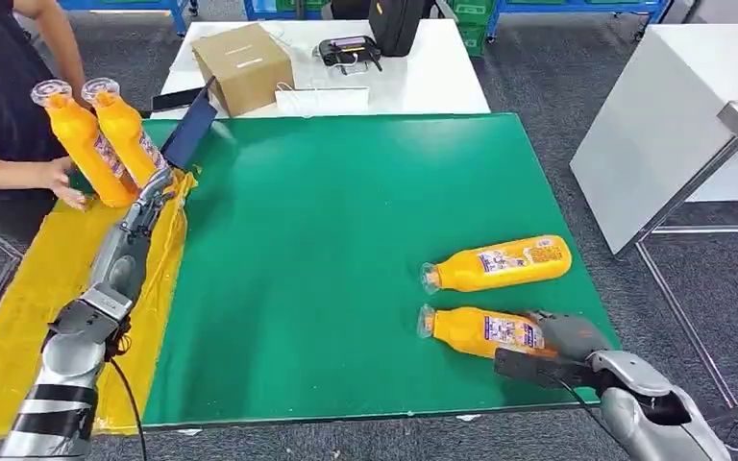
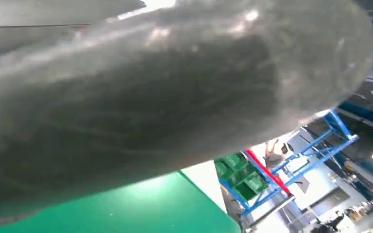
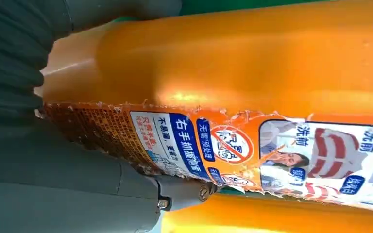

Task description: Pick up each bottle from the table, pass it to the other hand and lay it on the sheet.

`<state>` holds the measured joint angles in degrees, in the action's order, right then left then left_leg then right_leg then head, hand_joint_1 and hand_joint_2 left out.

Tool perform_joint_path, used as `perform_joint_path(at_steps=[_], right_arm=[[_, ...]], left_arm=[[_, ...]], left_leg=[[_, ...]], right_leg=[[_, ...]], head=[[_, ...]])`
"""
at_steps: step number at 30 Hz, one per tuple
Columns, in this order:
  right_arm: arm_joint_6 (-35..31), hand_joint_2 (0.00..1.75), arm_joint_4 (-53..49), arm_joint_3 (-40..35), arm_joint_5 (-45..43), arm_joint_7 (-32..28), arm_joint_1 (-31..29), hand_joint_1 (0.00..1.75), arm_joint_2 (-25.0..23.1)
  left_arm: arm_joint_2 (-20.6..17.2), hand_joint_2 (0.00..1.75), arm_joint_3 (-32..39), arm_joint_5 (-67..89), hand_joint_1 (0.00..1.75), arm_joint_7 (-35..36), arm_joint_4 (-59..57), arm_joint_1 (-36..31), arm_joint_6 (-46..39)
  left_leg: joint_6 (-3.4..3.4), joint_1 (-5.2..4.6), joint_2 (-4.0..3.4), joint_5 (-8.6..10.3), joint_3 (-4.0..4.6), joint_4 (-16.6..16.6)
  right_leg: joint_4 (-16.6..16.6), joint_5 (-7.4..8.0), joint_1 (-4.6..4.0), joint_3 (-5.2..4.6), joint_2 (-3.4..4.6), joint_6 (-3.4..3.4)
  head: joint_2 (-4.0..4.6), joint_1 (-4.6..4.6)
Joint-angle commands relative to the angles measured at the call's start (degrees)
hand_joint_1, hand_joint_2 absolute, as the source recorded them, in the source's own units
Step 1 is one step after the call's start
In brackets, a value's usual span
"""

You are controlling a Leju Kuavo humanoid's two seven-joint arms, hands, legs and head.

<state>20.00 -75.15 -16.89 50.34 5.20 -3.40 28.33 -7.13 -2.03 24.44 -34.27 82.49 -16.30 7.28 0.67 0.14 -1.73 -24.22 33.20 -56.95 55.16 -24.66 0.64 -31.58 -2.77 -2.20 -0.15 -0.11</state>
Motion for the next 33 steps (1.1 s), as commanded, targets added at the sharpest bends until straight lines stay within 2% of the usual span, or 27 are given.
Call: perform_joint_path(at_steps=[1,2,4,6,7,9,10,12,13,14,15,17,18,20,24,27,28,33], right_arm=[[0.4,1.75,9.8,-4.6,-0.1,0.3,2.5,1.75,-0.9],[0.4,1.75,9.5,-4.5,-0.4,0.4,2.6,1.75,-0.8],[0.1,1.75,8.9,-4.3,-0.8,0.8,3.5,1.75,-0.9],[-1.7,1.75,6.5,-3.3,-1.6,2.4,7.0,1.75,-1.7],[-3.1,1.75,5.6,-2.3,-2.3,2.9,8.2,1.75,-2.6],[-7.7,1.75,2.9,0.9,-4.6,1.9,8.9,1.75,-6.0],[-10.2,1.75,0.9,2.9,-6.6,0.2,9.1,1.75,-8.2],[-9.2,1.75,-1.1,2.7,-6.4,1.5,8.6,1.75,-9.1],[-11.5,1.75,-3.0,4.7,-8.2,-0.1,9.2,1.75,-10.9],[-15.6,1.75,-7.2,7.7,-10.7,-4.1,10.5,1.75,-14.8],[-16.7,1.75,-13.4,9.0,-13.6,-6.6,12.0,1.75,-18.0],[-16.4,1.75,-22.1,9.3,-19.3,-9.0,14.0,1.75,-20.8],[-16.1,1.75,-25.0,8.5,-19.5,-7.5,14.6,1.75,-20.8],[-15.8,1.75,-27.4,8.5,-23.2,-8.7,15.0,1.75,-20.8],[-15.7,1.75,-27.0,8.9,-23.6,-8.8,15.1,1.75,-20.4],[-15.7,1.75,-26.6,9.0,-23.8,-9.1,15.1,1.75,-20.3],[-15.8,1.75,-26.7,9.3,-26.3,-12.4,15.0,1.75,-21.1],[-16.2,1.75,-33.8,4.8,-28.7,-13.6,11.7,1.75,-24.3]], left_arm=[[0.3,0.00,-2.8,-0.3,0.00,-0.1,-5.2,-3.1,0.0],[0.2,0.00,-3.0,-0.3,0.00,-0.1,-5.4,-3.2,0.0],[0.2,0.00,-3.1,-0.5,0.00,-0.1,-5.0,-2.6,-0.1],[0.2,0.00,-3.1,-0.6,0.00,-0.5,-2.8,0.3,-0.5],[0.2,0.00,-3.0,-0.7,0.00,-0.4,-1.9,1.7,-0.5],[0.5,0.00,-1.1,-6.1,0.00,0.5,0.4,4.8,3.7],[0.8,0.00,0.3,-9.5,0.00,1.4,1.8,6.5,6.0],[0.6,0.00,1.2,-9.9,0.00,1.5,3.8,8.4,6.4],[1.2,0.00,2.3,-12.2,0.00,2.5,4.8,9.4,8.1],[2.3,0.00,3.7,-15.0,0.00,4.1,7.1,11.6,9.8],[3.4,0.00,4.9,-17.5,0.00,4.8,10.3,14.3,11.2],[4.9,0.00,5.5,-22.0,0.00,7.8,13.3,17.0,13.9],[5.0,0.00,5.0,-22.2,0.00,8.2,14.1,17.6,13.9],[5.3,0.00,4.7,-23.7,0.00,9.0,14.2,17.6,14.1],[5.2,0.00,4.5,-23.8,0.00,9.2,13.8,17.1,14.1],[5.1,0.00,4.5,-23.8,0.00,9.2,13.7,17.0,14.1],[5.5,1.75,4.8,-25.0,0.00,9.7,13.6,17.0,14.2],[9.2,1.75,3.2,-29.4,0.00,10.2,16.8,18.8,15.0]], left_leg=[[0.01,0.12,0.36,0.14,-0.03,0.1],[0.02,0.13,0.54,0.24,0.05,0.1],[0.10,0.11,0.41,0.22,-0.07,0.1],[0.11,0.11,0.36,0.17,-0.21,0.1],[0.08,0.11,0.67,0.30,-0.01,0.2],[0.10,0.13,0.34,0.16,-0.39,0.2],[0.08,0.13,0.45,0.22,-0.31,0.3],[0.11,0.15,0.07,-0.05,-0.43,0.1],[0.09,0.12,0.06,-0.03,-0.31,0.1],[0.09,0.14,-0.01,-0.07,-0.33,0.1],[0.05,0.13,0.02,-0.04,-0.24,0.1],[0.02,0.11,-0.10,-0.12,-0.26,0.1],[0.03,0.09,-0.16,-0.12,-0.10,0.0],[0.01,0.07,-0.14,-0.11,0.20,0.0],[0.02,0.05,0.25,0.09,0.63,0.0],[0.02,0.03,0.26,0.07,0.70,0.0],[0.03,0.00,0.22,0.12,0.81,0.0],[0.02,-0.07,0.14,0.08,0.94,-0.1]], right_leg=[[-0.2,0.07,-0.11,0.21,-0.15,0.05],[-0.3,0.13,-0.11,0.19,-0.21,0.07],[-0.3,0.17,-0.10,0.34,-0.16,-0.04],[-0.3,0.16,-0.09,0.49,-0.14,-0.07],[-0.4,0.21,-0.09,0.36,-0.20,-0.02],[-0.5,0.19,-0.11,0.68,-0.07,-0.07],[-0.5,0.21,-0.11,0.65,-0.08,-0.05],[-0.4,0.17,-0.12,0.72,0.20,-0.09],[-0.4,0.20,-0.10,0.58,0.29,-0.07],[-0.3,0.19,-0.12,0.63,0.22,-0.10],[-0.4,0.20,-0.11,0.53,0.29,-0.05],[-0.3,0.15,-0.09,0.49,0.39,-0.04],[-0.2,0.15,-0.09,0.47,0.42,-0.06],[-0.1,0.16,-0.07,0.58,0.42,-0.10],[0.0,0.12,-0.06,0.20,0.01,-0.17],[0.0,0.11,-0.02,0.15,0.16,-0.14],[0.0,0.15,-0.01,0.05,0.07,-0.16],[0.1,0.16,0.03,-0.12,0.24,-0.16]], head=[[0.00,-0.02],[0.00,-0.02],[0.00,-0.02],[0.00,-0.02],[0.00,-0.02],[0.00,-0.02],[0.00,-0.02],[0.00,-0.04],[0.00,-0.02],[0.00,-0.04],[0.00,-0.02],[0.00,-0.11],[0.00,-0.09],[0.00,0.00],[0.00,-0.04],[0.00,-0.02],[0.00,-0.02],[0.00,-0.02]])
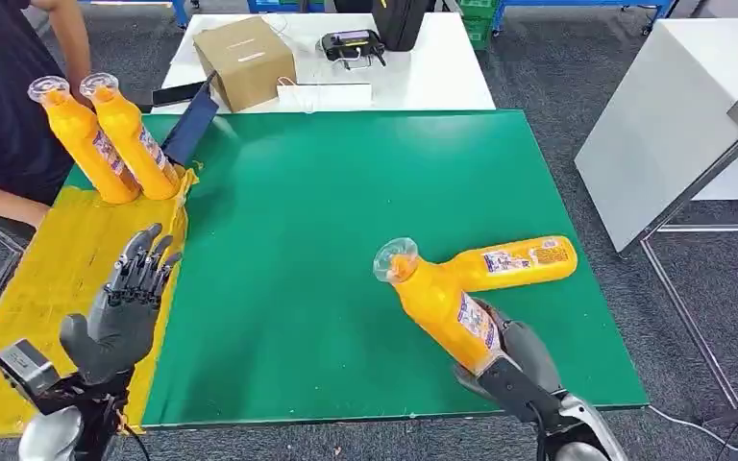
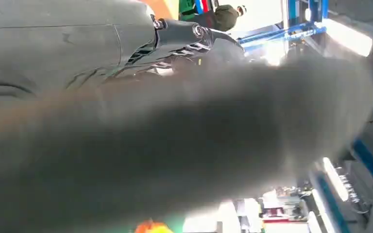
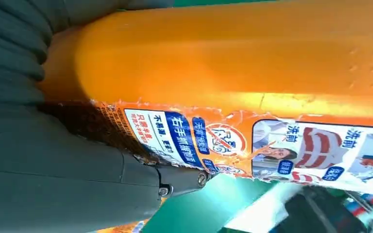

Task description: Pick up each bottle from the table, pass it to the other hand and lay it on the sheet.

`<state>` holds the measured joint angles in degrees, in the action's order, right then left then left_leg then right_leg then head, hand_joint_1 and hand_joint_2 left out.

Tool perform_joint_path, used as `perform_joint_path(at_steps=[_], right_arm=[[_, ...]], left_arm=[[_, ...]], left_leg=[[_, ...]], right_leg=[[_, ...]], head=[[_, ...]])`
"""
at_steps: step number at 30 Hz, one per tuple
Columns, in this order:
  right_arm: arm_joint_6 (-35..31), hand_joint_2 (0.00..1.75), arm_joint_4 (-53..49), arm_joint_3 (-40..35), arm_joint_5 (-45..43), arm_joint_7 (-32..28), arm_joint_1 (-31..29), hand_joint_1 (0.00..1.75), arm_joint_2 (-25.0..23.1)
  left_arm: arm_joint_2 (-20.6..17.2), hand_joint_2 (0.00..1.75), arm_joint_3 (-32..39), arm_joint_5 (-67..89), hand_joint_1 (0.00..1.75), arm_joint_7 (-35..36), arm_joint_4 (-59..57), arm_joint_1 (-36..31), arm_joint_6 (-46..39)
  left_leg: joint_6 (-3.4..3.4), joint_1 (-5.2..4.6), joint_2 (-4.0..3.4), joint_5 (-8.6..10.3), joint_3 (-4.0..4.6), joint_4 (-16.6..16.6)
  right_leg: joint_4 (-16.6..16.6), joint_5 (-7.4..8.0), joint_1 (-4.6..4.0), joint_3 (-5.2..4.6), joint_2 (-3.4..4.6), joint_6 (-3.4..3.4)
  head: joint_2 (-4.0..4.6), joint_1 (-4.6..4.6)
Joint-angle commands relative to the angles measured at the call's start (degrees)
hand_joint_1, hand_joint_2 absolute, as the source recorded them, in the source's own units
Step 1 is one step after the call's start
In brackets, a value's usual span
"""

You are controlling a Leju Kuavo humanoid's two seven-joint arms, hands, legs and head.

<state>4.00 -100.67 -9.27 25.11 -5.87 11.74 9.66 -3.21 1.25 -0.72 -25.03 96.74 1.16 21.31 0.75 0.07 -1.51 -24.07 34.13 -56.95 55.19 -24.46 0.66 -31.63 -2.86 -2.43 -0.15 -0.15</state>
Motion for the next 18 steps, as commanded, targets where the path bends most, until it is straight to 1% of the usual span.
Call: perform_joint_path(at_steps=[1,2,4,5,6,8,9,11,12,13,14,15,16,18], right_arm=[[-0.2,1.75,-8.3,-4.3,-3.3,-2.0,-5.5,1.75,-5.7],[-0.5,1.75,-7.8,-5.2,-3.7,-1.8,-6.9,1.75,-6.4],[-1.1,1.75,-6.1,-7.0,-3.9,-1.3,-9.6,1.75,-6.7],[-1.3,1.75,-4.1,-8.6,-4.2,-0.8,-12.0,1.75,-7.4],[-1.5,1.75,-3.2,-9.4,-4.2,-0.7,-12.9,1.75,-7.6],[-1.2,1.75,0.0,-11.8,-3.8,0.3,-15.7,1.75,-8.6],[-1.8,1.75,2.2,-13.3,-3.0,1.0,-17.2,1.75,-9.3],[-2.2,1.75,6.2,-16.2,-1.9,2.0,-19.8,1.75,-10.6],[-2.3,1.75,7.4,-17.3,-1.6,2.1,-20.6,1.75,-11.1],[-2.9,1.75,8.8,-18.6,-0.3,2.4,-21.4,1.75,-11.7],[-3.3,1.75,9.6,-19.4,0.4,2.6,-22.0,1.75,-12.3],[-3.8,1.75,10.5,-20.7,1.3,2.7,-22.9,1.75,-12.8],[-4.0,1.75,10.7,-21.0,1.6,2.9,-23.1,1.75,-13.1],[-3.9,1.75,11.5,-22.2,2.0,3.2,-23.9,1.75,-13.6]], left_arm=[[5.7,1.75,-1.0,-5.3,0.00,1.3,2.7,1.2,1.3],[6.3,1.75,-1.5,-5.0,0.00,1.4,2.8,1.0,0.7],[7.1,1.75,-3.0,-5.0,0.00,1.4,2.7,0.5,-0.1],[7.5,1.75,-4.6,-5.8,0.00,2.3,2.4,-0.1,0.0],[7.6,1.75,-5.3,-5.9,0.00,2.6,2.2,-0.3,-0.4],[8.0,1.75,-6.9,-6.2,0.00,2.8,1.6,-1.3,-0.5],[8.3,1.75,-7.8,-6.4,0.00,3.2,1.1,-2.1,-1.0],[8.2,1.75,-9.4,-7.1,0.00,4.0,0.1,-3.3,-1.2],[8.2,1.75,-9.8,-7.3,0.00,4.2,-0.2,-3.7,-1.3],[8.3,1.75,-10.2,-7.1,0.00,4.4,-0.7,-3.9,-1.5],[8.5,1.75,-10.4,-6.8,0.00,4.5,-0.9,-4.1,-2.0],[8.5,1.75,-10.7,-6.4,0.00,4.5,-1.1,-4.2,-2.4],[8.5,1.75,-10.8,-6.4,0.00,4.5,-1.1,-4.2,-2.5],[8.4,1.75,-11.1,-6.4,0.00,4.6,-1.3,-4.2,-2.4]], left_leg=[[-0.11,0.03,-0.05,-0.19,-0.06,-0.2],[-0.06,-0.02,-0.11,-0.07,0.03,-0.1],[-0.09,0.01,-0.11,-0.10,0.01,-0.1],[-0.07,0.03,-0.09,-0.09,-0.01,-0.1],[-0.03,0.01,-0.13,-0.03,0.03,0.0],[-0.04,0.04,-0.13,-0.04,0.01,0.0],[-0.02,0.03,-0.07,0.02,0.04,0.0],[-0.05,0.06,-0.08,0.01,-0.02,0.0],[-0.04,0.06,-0.08,0.02,-0.03,0.0],[-0.06,0.07,-0.13,0.03,-0.07,0.0],[-0.03,0.07,-0.12,0.05,-0.03,0.0],[-0.05,0.06,-0.11,0.03,-0.09,0.1],[-0.06,0.05,-0.09,0.07,-0.05,0.1],[-0.08,0.05,-0.06,0.03,-0.12,0.1]], right_leg=[[0.2,-0.15,0.01,-0.02,0.56,0.16],[0.1,-0.03,0.04,-0.11,0.40,0.09],[0.1,-0.04,0.01,-0.09,0.50,0.12],[0.1,-0.03,-0.01,-0.06,0.48,0.12],[0.0,0.03,0.00,-0.11,0.38,0.07],[0.0,0.03,-0.03,-0.09,0.47,0.08],[0.0,0.05,-0.03,-0.10,0.30,0.05],[0.0,0.05,-0.04,-0.06,0.44,0.10],[0.0,0.05,-0.05,-0.04,0.40,0.09],[0.0,0.06,-0.04,-0.02,0.56,0.14],[-0.1,0.07,-0.05,-0.02,0.38,0.09],[0.0,0.05,-0.04,0.00,0.48,0.12],[0.0,0.06,-0.04,-0.02,0.36,0.09],[0.0,0.01,-0.02,0.03,0.43,0.13]], head=[[0.00,0.00],[0.00,0.02],[0.00,0.00],[0.00,0.04],[0.00,0.00],[0.00,0.02],[0.00,0.02],[0.00,0.02],[0.00,0.00],[0.00,0.02],[0.00,0.02],[0.00,0.02],[0.00,0.02],[0.00,0.02]])
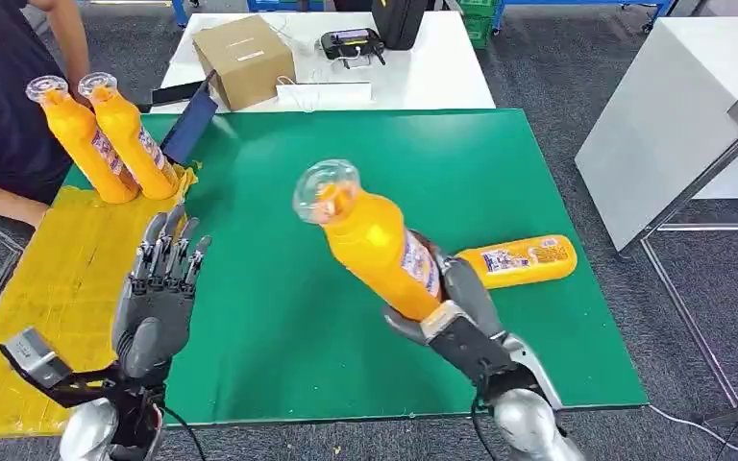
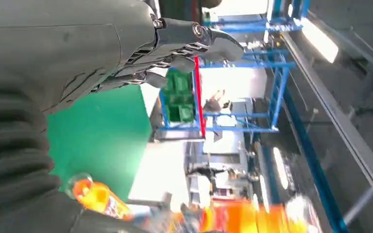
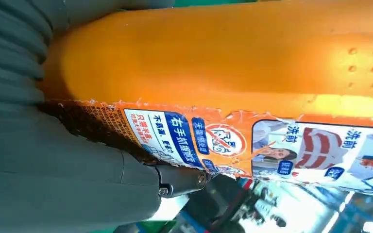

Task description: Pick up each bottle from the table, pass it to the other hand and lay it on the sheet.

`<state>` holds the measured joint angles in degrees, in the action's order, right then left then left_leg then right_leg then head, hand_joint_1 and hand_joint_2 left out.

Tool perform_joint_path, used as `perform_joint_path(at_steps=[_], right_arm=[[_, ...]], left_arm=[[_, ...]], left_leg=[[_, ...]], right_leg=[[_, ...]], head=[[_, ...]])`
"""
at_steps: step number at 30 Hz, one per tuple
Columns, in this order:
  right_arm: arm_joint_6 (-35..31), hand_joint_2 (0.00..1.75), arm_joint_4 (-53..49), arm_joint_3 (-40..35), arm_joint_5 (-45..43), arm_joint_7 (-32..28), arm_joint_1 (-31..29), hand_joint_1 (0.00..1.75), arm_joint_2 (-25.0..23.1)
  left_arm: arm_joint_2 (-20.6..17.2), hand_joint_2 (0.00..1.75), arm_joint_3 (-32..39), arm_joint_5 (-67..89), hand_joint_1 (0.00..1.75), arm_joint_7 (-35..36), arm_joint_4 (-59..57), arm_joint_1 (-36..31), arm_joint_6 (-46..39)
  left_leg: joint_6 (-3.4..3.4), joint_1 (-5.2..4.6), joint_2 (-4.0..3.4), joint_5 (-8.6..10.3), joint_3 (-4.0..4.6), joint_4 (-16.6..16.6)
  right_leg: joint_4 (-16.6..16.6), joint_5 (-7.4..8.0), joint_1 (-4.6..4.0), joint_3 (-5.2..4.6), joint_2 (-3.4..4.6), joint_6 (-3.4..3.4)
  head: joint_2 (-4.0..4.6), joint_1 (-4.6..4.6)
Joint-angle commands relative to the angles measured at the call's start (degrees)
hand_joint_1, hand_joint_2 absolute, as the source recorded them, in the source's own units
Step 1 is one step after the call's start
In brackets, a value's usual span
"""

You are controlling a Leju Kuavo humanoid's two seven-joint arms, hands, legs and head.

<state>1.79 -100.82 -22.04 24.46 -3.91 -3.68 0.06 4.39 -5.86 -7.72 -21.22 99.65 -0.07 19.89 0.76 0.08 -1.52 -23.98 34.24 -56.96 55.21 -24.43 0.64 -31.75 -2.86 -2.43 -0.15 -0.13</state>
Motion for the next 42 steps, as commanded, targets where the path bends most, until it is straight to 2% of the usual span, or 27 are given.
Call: perform_joint_path(at_steps=[1,15,24,37,38,39,42], right_arm=[[-1.5,1.75,12.5,-10.2,2.7,1.3,-9.3,1.75,-4.0],[-0.7,1.75,18.3,-15.5,3.4,2.4,-12.5,1.75,-4.6],[1.2,1.75,19.5,-24.6,8.2,2.6,-13.6,1.75,-4.3],[1.9,1.75,21.2,-27.2,8.5,2.5,-14.5,1.75,-3.8],[1.8,1.75,21.6,-27.7,8.4,2.5,-14.5,1.75,-3.8],[1.8,1.75,21.6,-27.7,8.4,2.5,-14.5,1.75,-3.8],[1.8,1.75,21.9,-28.0,8.3,2.5,-14.6,1.75,-3.8]], left_arm=[[0.8,1.75,-4.2,0.5,0.00,0.8,-4.5,-3.2,-0.8],[-0.1,1.75,-7.2,2.0,0.00,1.2,-5.8,-4.1,-0.4],[-2.9,1.75,-8.6,4.6,0.00,1.6,-7.1,-3.6,-0.3],[-3.4,1.75,-7.4,3.2,0.00,1.4,-7.9,-4.3,0.8],[-3.3,1.75,-7.2,3.2,1.69,1.4,-8.2,-4.6,0.9],[-3.3,1.75,-7.2,3.2,1.75,1.4,-8.2,-4.6,0.9],[-3.2,1.75,-7.0,3.1,1.75,1.3,-8.3,-4.6,0.9]], left_leg=[[-0.07,0.04,-0.05,-0.05,-0.16,0.0],[-0.05,0.01,0.04,-0.02,-0.02,0.0],[-0.07,0.03,-0.01,-0.06,-0.11,0.1],[-0.04,0.02,0.07,-0.01,0.03,0.0],[-0.06,0.05,0.08,-0.03,-0.02,0.1],[-0.04,0.02,0.06,-0.02,0.01,0.1],[-0.05,0.03,0.11,-0.02,0.00,0.1]], right_leg=[[0.0,-0.01,-0.02,0.12,0.34,0.10],[0.0,-0.02,0.02,0.01,0.20,0.07],[0.0,-0.04,0.00,0.07,0.34,0.10],[0.0,-0.02,0.00,-0.02,0.14,0.06],[0.0,-0.04,-0.01,0.03,0.21,0.09],[0.0,-0.03,0.00,0.00,0.17,0.07],[0.0,-0.04,0.00,0.01,0.14,0.08]], head=[[0.00,0.00],[0.00,0.00],[0.00,0.00],[0.00,-0.02],[0.00,0.00],[0.00,0.00],[0.00,0.00]])
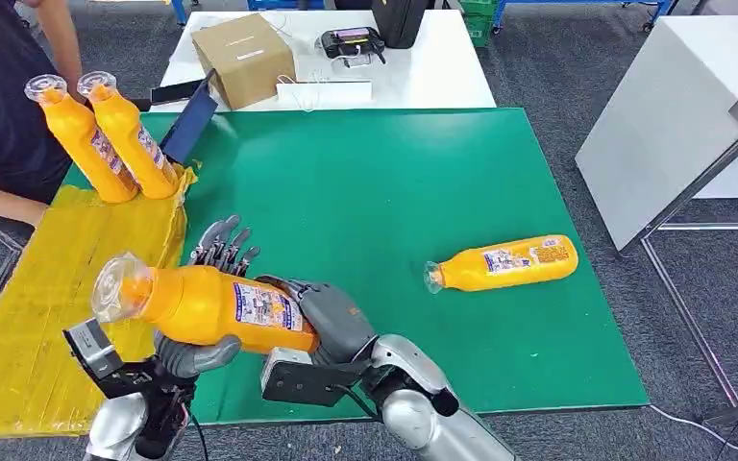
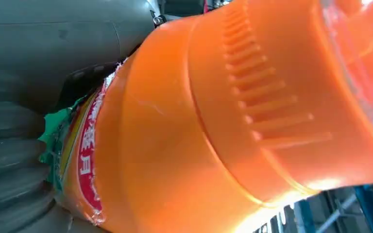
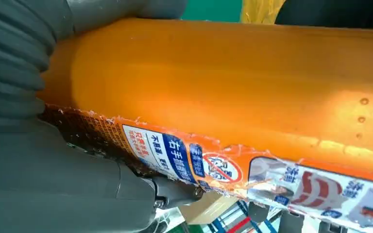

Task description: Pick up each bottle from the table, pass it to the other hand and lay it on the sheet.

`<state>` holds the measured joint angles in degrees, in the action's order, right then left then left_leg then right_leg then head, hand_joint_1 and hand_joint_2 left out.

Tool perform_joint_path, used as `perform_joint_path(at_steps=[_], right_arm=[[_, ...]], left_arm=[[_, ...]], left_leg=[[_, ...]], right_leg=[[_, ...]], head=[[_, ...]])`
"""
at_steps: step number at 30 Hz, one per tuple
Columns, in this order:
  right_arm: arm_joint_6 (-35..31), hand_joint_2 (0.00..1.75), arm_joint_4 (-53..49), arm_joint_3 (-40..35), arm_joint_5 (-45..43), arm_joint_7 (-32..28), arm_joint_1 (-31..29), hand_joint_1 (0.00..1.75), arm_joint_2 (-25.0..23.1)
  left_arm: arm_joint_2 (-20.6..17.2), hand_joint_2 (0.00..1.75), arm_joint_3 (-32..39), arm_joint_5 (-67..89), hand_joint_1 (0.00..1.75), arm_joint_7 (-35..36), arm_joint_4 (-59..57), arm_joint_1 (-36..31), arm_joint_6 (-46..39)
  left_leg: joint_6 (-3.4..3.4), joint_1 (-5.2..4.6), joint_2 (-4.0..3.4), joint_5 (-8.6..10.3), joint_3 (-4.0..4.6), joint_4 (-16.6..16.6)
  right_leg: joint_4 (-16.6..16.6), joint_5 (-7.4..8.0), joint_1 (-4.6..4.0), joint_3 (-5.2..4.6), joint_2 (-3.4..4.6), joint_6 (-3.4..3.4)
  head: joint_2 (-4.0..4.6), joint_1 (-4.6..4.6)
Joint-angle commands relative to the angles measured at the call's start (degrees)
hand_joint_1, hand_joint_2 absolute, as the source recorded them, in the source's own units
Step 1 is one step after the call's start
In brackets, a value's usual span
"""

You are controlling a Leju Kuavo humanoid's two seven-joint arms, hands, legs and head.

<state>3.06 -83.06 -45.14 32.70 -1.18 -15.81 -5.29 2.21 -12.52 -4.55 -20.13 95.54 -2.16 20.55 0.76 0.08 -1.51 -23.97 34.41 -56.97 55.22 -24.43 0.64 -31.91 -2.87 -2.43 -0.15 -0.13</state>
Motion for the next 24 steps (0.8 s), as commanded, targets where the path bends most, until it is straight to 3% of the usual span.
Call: perform_joint_path(at_steps=[1,24], right_arm=[[0.5,1.75,4.1,-4.9,0.1,-0.2,-2.5,1.75,1.5],[0.0,1.75,5.9,-3.0,-0.3,0.5,-2.4,1.75,2.5]], left_arm=[[-1.0,1.75,-0.3,-0.1,1.75,0.2,-4.2,-2.5,0.2],[-0.5,1.75,1.4,-0.7,1.75,-1.0,-2.9,-2.1,0.3]], left_leg=[[-0.05,0.03,0.11,-0.02,-0.16,0.1],[-0.04,0.04,0.13,-0.02,-0.17,0.1]], right_leg=[[-0.1,-0.04,0.00,0.17,0.15,0.08],[-0.1,-0.04,-0.01,0.18,0.14,0.07]], head=[[0.00,0.00],[0.00,0.00]])
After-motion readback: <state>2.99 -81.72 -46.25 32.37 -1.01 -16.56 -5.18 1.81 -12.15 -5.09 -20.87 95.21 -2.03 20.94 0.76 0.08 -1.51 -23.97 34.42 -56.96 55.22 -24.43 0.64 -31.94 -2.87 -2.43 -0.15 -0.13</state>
